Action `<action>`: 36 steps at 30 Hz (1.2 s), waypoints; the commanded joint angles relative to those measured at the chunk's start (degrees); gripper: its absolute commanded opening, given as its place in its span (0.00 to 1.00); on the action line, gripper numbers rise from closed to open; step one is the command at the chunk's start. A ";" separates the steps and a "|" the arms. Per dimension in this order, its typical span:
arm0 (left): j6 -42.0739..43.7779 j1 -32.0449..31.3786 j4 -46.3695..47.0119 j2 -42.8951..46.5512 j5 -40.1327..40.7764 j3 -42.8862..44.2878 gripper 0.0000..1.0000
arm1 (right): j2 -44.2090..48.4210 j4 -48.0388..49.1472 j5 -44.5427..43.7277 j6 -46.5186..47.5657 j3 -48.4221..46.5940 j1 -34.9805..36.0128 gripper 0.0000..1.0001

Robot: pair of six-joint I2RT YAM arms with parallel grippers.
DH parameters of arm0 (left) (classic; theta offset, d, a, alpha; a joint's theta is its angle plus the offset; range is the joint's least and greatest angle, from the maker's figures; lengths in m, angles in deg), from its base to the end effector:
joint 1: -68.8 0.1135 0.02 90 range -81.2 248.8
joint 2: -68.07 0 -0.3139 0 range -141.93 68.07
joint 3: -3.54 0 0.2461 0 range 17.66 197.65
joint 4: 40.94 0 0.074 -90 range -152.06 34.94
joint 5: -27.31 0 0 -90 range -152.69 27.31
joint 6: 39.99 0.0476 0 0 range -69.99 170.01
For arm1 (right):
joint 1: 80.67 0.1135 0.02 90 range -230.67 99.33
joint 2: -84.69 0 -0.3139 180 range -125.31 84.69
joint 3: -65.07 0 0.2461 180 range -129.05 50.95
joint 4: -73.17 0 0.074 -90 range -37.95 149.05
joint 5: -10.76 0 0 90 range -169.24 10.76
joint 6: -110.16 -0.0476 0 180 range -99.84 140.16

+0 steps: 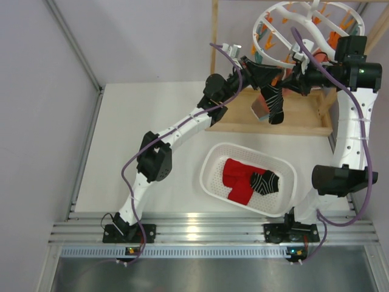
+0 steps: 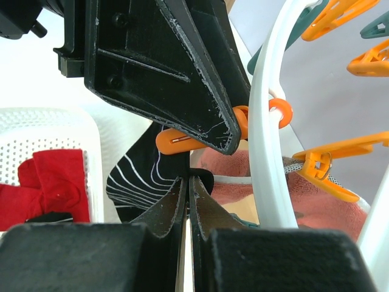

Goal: Clip the socks to the hanger
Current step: Clamp the sock onto the hanger.

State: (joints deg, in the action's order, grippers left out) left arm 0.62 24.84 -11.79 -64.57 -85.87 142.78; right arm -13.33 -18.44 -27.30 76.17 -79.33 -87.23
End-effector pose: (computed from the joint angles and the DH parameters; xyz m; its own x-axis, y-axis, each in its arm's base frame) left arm 0.3992 -0.4110 0.4415 -0.3853 -0.5980 -0.7028 0.8843 -0.0215 -0.4664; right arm 0.3086 0.0022 0.5291 0.0041 -0.5150 -0.8572 -0.8534 0.4451 -0.2714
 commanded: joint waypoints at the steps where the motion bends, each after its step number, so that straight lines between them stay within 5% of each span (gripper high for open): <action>1: -0.18 -0.68 1.65 0.28 -6.00 -0.84 0.22 | 1.16 -2.58 1.49 -1.34 -2.35 -0.46 0.00; 23: -1.77 0.28 0.68 4.23 -4.68 -0.48 0.62 | 1.34 0.50 0.35 -3.45 -1.56 -0.46 0.00; 26: -1.68 0.72 -0.28 5.90 -4.42 -2.07 0.62 | 2.39 4.10 0.00 -6.17 1.16 -0.46 0.24; 28: -1.07 1.07 -1.07 6.69 -4.51 -2.51 0.57 | 3.79 6.03 -0.53 -7.75 3.79 -0.46 0.54; 31: -0.54 1.43 -1.87 6.87 -4.15 -3.21 0.44 | 5.47 7.97 -1.58 -8.81 6.08 -0.55 0.64; 36: -0.27 2.21 -1.78 7.13 -3.37 -4.62 0.50 | 9.23 6.83 -1.41 -9.34 9.42 -3.35 0.70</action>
State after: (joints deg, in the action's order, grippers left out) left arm -0.54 26.41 -15.16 -61.86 -89.63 138.88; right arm -8.76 -13.72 -29.22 68.34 -70.89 -88.13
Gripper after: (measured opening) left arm 0.488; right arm 0.693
